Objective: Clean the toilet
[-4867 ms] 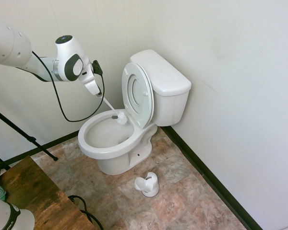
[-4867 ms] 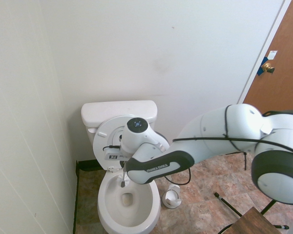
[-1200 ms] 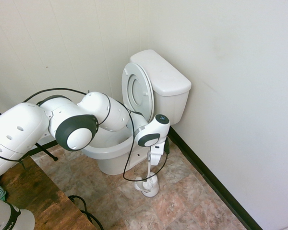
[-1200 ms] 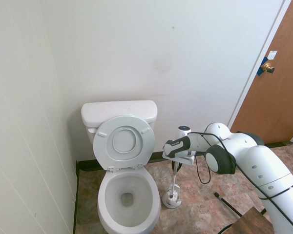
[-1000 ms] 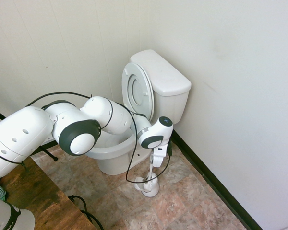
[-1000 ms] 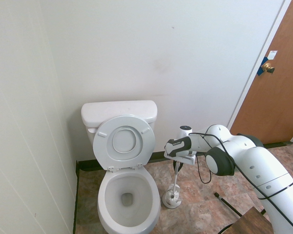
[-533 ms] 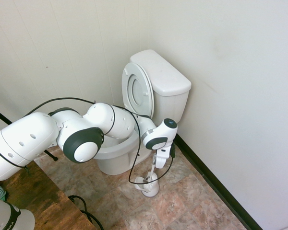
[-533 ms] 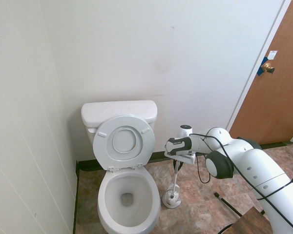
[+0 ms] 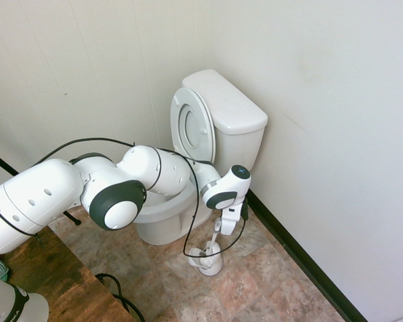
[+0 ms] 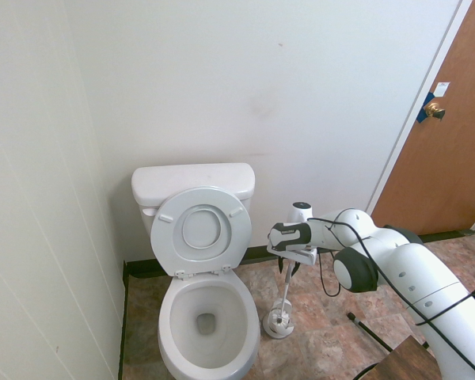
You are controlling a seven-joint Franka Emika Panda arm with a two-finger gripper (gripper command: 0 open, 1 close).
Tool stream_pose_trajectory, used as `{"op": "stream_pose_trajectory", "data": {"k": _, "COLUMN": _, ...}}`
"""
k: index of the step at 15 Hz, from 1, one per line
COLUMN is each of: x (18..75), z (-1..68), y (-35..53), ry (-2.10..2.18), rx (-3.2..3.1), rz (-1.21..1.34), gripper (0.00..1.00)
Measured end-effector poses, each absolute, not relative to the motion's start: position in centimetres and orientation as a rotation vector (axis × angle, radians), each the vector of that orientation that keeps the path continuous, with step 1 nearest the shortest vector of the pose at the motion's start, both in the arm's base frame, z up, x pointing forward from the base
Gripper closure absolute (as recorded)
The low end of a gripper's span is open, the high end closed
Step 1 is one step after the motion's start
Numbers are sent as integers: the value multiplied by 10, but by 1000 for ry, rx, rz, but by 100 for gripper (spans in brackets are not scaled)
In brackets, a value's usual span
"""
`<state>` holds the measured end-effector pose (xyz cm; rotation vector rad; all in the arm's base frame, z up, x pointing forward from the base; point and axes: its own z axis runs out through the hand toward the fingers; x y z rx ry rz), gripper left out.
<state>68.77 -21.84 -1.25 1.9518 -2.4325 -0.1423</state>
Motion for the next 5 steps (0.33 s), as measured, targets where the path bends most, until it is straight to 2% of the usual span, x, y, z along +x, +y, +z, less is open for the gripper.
{"op": "stream_pose_trajectory", "data": {"k": 5, "x": 679, "z": 40, "y": -229, "ry": -2447, "rx": 1958, "rz": -11, "gripper": 0}}
